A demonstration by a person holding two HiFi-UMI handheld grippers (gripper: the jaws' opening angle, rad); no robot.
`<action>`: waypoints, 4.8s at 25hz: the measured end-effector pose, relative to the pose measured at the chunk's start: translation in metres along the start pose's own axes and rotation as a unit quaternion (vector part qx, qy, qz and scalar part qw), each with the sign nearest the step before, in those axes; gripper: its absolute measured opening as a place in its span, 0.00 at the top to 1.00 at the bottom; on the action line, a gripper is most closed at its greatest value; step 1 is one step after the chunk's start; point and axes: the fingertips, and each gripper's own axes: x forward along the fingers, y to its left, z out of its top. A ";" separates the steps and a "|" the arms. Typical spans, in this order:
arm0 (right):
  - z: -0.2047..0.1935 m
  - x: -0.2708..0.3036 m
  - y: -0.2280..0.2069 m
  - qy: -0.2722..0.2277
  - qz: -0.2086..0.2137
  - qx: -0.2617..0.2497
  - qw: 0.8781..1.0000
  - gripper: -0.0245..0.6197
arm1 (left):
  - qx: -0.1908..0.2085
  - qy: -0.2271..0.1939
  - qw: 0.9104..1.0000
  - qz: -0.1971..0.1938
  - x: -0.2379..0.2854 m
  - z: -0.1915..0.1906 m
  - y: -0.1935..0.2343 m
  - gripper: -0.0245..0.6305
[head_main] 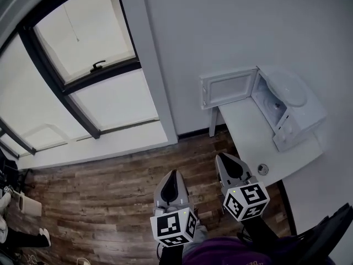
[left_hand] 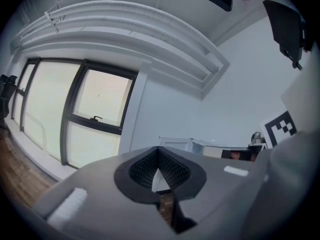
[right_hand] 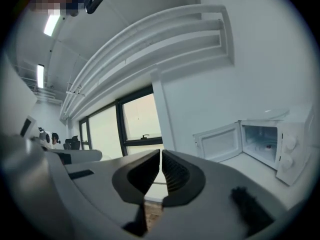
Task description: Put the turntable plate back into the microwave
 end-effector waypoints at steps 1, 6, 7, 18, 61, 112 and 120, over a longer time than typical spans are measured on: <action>0.000 0.016 -0.005 0.006 -0.018 0.002 1.000 0.96 | 0.010 0.009 1.000 -0.023 0.015 0.002 0.004 0.96; -0.001 0.065 -0.041 0.013 -0.104 0.013 0.994 0.96 | 0.056 0.044 0.993 -0.099 0.075 -0.003 0.009 0.96; 0.000 0.070 -0.048 0.013 -0.110 0.014 0.994 0.96 | 0.055 0.047 0.992 -0.107 0.085 -0.005 0.008 0.96; 0.017 0.083 -0.183 -0.031 -0.244 0.048 0.968 0.96 | 0.018 0.100 0.975 -0.195 0.201 -0.025 -0.029 0.96; 0.028 0.016 -0.433 -0.317 -0.465 0.388 0.730 0.74 | -0.136 0.388 0.685 -0.602 0.463 -0.078 -0.377 0.67; 0.038 0.042 -0.346 -0.297 -0.439 0.327 0.782 0.81 | -0.454 0.373 0.552 -0.592 0.406 -0.048 -0.317 0.91; 0.014 0.062 -0.319 -0.250 -0.423 0.328 0.807 0.81 | -0.502 0.367 0.562 -0.545 0.398 -0.066 -0.272 0.91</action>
